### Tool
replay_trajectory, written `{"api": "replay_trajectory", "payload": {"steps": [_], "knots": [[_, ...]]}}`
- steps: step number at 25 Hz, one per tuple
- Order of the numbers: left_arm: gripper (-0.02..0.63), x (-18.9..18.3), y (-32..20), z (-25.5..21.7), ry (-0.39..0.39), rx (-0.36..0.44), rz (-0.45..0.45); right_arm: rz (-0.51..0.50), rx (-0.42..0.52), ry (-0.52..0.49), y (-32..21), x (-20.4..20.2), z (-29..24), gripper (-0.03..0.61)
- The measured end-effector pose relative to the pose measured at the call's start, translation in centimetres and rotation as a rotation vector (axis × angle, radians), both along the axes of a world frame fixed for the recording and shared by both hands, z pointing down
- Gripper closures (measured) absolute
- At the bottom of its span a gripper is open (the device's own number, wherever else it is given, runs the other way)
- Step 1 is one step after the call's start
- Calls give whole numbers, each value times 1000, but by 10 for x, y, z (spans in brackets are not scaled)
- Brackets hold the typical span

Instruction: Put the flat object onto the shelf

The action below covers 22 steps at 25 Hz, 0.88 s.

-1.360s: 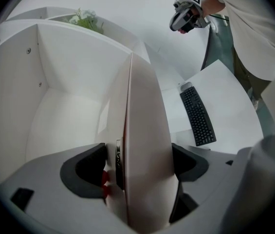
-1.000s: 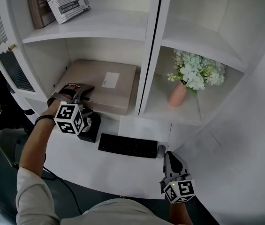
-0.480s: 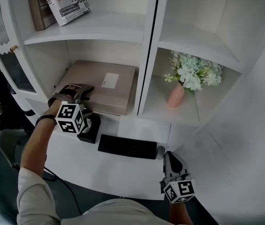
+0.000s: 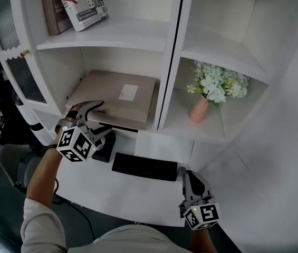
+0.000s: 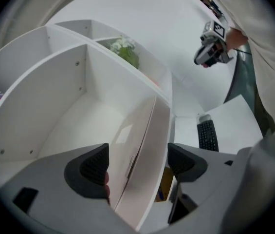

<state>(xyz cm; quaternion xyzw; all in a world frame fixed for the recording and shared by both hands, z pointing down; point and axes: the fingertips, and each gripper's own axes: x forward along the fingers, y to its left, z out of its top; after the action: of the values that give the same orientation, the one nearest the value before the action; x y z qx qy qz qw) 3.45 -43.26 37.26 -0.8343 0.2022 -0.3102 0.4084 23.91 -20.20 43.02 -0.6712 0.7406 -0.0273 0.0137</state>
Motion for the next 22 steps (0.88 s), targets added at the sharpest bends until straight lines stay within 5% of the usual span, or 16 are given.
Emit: {"api": "replay_trajectory", "payload": {"steps": [4, 10, 15, 22], "knots": [[267, -14, 18, -21, 202, -92, -31, -29, 21, 0, -1, -10, -6, 575], [337, -39, 37, -36, 403, -194, -77, -68, 41, 9, 0, -24, -16, 575], [393, -59, 56, -41, 540, -286, -109, -92, 51, 12, 0, -34, -21, 575], [515, -92, 82, -40, 711, -312, -192, -134, 73, 21, 2, -51, -30, 575]]}}
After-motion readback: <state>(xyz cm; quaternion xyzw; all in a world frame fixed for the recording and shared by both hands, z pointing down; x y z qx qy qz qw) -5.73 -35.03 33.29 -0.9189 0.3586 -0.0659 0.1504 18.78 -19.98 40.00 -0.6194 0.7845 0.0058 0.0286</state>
